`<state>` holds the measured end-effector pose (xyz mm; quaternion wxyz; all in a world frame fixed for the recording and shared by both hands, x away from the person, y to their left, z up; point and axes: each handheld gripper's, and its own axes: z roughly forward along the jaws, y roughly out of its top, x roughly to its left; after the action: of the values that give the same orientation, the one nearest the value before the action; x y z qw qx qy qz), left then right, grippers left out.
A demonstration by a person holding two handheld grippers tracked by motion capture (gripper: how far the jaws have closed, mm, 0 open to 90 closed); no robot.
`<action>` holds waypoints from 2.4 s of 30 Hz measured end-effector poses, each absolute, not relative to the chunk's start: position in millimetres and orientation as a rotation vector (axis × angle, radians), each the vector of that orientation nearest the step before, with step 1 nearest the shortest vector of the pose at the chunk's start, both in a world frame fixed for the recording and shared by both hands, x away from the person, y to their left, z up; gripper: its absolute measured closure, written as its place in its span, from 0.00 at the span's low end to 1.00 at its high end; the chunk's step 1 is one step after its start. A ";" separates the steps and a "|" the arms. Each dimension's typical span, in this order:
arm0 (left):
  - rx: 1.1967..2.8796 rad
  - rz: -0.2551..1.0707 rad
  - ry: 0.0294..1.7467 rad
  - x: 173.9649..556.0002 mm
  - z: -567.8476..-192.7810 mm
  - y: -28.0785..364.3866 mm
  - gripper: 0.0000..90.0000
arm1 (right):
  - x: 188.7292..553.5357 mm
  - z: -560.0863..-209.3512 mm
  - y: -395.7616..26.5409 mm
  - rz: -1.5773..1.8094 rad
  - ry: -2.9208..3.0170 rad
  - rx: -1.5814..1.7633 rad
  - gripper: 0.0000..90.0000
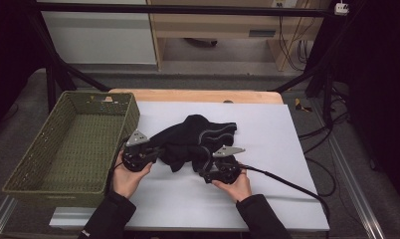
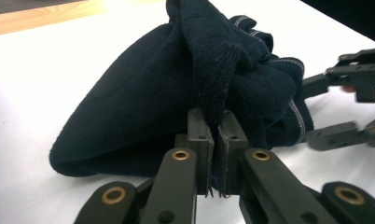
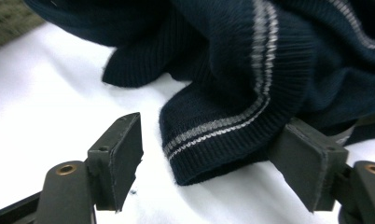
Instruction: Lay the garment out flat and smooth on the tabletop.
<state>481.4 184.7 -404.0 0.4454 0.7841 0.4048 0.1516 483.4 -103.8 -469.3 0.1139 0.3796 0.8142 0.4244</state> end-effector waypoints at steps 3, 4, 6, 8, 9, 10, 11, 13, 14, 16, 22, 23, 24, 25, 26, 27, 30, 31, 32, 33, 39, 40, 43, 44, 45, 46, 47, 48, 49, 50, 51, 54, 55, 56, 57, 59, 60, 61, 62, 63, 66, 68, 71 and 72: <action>1.945 0.375 1.000 481.3 -404.2 183.9 0.95 | 486.2 -475.4 -96.5 1.180 2.380 1.118 0.45; 1.945 0.374 1.000 481.2 -404.2 183.8 0.95 | 486.2 -475.4 -96.5 1.180 2.380 1.118 0.45; 1.943 0.373 0.998 481.0 -404.0 183.8 0.95 | 487.1 -478.3 -95.6 1.160 2.392 1.146 0.58; 1.936 0.369 0.999 480.4 -403.1 184.4 0.95 | 486.2 -476.6 -96.6 1.151 2.402 1.132 0.77; 1.933 0.367 0.996 480.0 -402.2 185.0 0.96 | 485.5 -473.6 -97.8 1.148 2.412 1.138 0.85; 1.928 0.362 0.995 479.5 -401.0 185.7 0.96 | 484.9 -470.2 -99.9 1.133 2.420 1.130 0.88; 1.921 0.359 0.995 478.7 -399.3 186.6 0.96 | 483.2 -461.6 -106.7 1.100 2.419 1.093 0.90; 1.903 0.350 0.989 476.9 -394.9 188.6 0.96 | 481.9 -456.3 -111.6 1.095 2.412 1.087 0.90; 1.893 0.351 0.984 475.9 -392.1 189.6 0.96 | 480.1 -450.3 -118.0 1.097 2.401 1.083 0.90; 1.871 0.342 0.973 473.1 -385.9 190.9 0.96 | 475.4 -438.3 -134.3 1.143 2.372 1.091 0.90; 1.860 0.333 0.913 463.2 -370.7 183.4 0.96 | 470.6 -411.5 -193.7 1.218 2.267 1.139 0.91; 1.865 0.328 0.902 462.1 -370.2 180.7 0.96 | 471.1 -409.7 -198.7 1.214 2.252 1.141 0.91; 1.871 0.326 0.891 461.2 -370.1 177.7 0.96 | 471.1 -409.7 -198.7 1.214 2.252 1.141 0.91; 1.878 0.330 0.882 460.6 -370.5 174.9 0.96 | 471.9 -406.1 -205.6 1.210 2.229 1.141 0.91; 1.888 0.332 0.877 460.5 -371.3 172.2 0.96 | 471.9 -406.1 -205.6 1.210 2.229 1.141 0.91; 1.896 0.335 0.875 460.9 -372.8 169.7 0.96 | 472.1 -404.8 -207.7 1.199 2.218 1.141 0.91; 1.919 0.342 0.889 465.5 -381.0 164.9 0.96 | 475.9 -408.5 -208.4 1.132 2.184 1.133 0.91; 1.931 0.342 0.895 467.6 -385.0 163.4 0.96 | 479.3 -412.5 -208.1 1.103 2.190 1.133 0.90; 1.939 0.340 0.907 469.7 -389.3 161.8 0.96 | 482.7 -417.6 -207.1 1.078 2.191 1.145 0.90; 1.949 0.337 0.915 472.0 -393.4 160.8 0.96 | 490.3 -429.1 -205.4 1.032 2.203 1.166 0.87; 1.982 0.315 0.956 480.0 -412.1 155.4 0.96 | 495.3 -442.6 -204.0 0.988 2.220 1.188 0.71; 1.985 0.317 0.961 480.3 -413.5 155.1 0.96 | 493.2 -439.8 -204.4 1.001 2.213 1.175 0.67; 1.988 0.317 0.965 479.9 -415.2 153.1 0.96 | 485.0 -425.6 -205.8 1.110 2.165 1.163 0.57; 1.992 0.316 0.961 479.6 -415.2 152.6 0.96 | 481.5 -419.7 -205.5 1.146 2.154 1.149 0.56; 1.991 0.317 0.960 479.2 -415.2 151.9 0.96 | 477.5 -414.3 -204.3 1.175 2.156 1.131 0.55; 1.992 0.318 0.958 479.2 -415.3 151.4 0.96 | 473.4 -410.2 -201.9 1.204 2.161 1.114 0.55; 1.992 0.318 0.959 479.1 -415.6 150.8 0.96 | 469.8 -408.1 -198.4 1.234 2.171 1.102 0.55; 1.995 0.317 0.959 479.0 -415.8 150.6 0.96 | 467.4 -408.7 -193.8 1.259 2.199 1.091 0.56; 1.990 0.313 0.965 478.7 -416.2 150.2 0.96 | 466.2 -412.3 -187.7 1.265 2.238 1.093 0.56; 1.994 0.313 0.964 478.7 -416.3 150.4 0.96 | 466.0 -418.4 -180.6 1.249 2.285 1.101 0.56; 1.992 0.313 0.965 478.6 -416.1 150.6 0.96 | 467.2 -426.2 -174.1 1.220 2.325 1.101 0.57; 1.990 0.314 0.963 478.8 -415.7 150.6 0.96 | 475.4 -454.8 -158.3 1.061 2.414 1.103 0.61; 1.990 0.311 0.964 478.9 -415.8 150.4 0.96 | 475.4 -454.8 -158.3 1.061 2.414 1.103 0.61; 1.987 0.311 0.967 478.9 -416.3 149.6 0.96 | 476.7 -458.3 -156.4 1.061 2.424 1.115 0.62; 1.990 0.309 0.967 478.7 -416.6 149.0 0.96 | 477.8 -460.9 -154.6 1.065 2.422 1.124 0.63; 1.994 0.307 0.965 478.3 -417.5 147.4 0.96 | 480.8 -465.6 -151.4 1.066 2.402 1.130 0.62; 2.001 0.308 0.960 478.2 -417.6 146.8 0.96 | 483.1 -468.2 -150.7 1.053 2.392 1.121 0.60; 2.002 0.308 0.958 477.9 -417.8 145.9 0.96 | 487.8 -473.6 -149.4 1.011 2.366 1.117 0.60; 2.000 0.305 0.958 477.5 -418.0 144.8 0.96 | 487.8 -473.6 -149.4 1.011 2.366 1.117 0.60; 1.999 0.303 0.957 477.3 -418.0 144.2 0.96 | 489.4 -474.2 -149.2 1.009 2.357 1.123 0.61; 2.001 0.290 0.957 477.9 -416.7 143.6 0.96 | 491.3 -474.3 -151.0 0.983 2.357 1.101 0.71; 2.000 0.258 0.956 478.6 -413.0 143.9 0.96 | 490.0 -473.1 -151.9 0.952 2.365 1.083 0.85; 1.980 0.243 0.931 475.8 -398.9 145.3 0.97 | 486.1 -464.9 -157.1 0.926 2.400 1.085 0.94; 1.966 0.241 0.923 474.8 -392.4 146.4 0.97 | 483.1 -461.4 -160.0 0.925 2.408 1.077 0.94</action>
<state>474.8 146.4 -392.4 0.4600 0.7988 0.3751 0.0978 483.1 -160.0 -461.4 0.1724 0.3794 0.8485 0.3261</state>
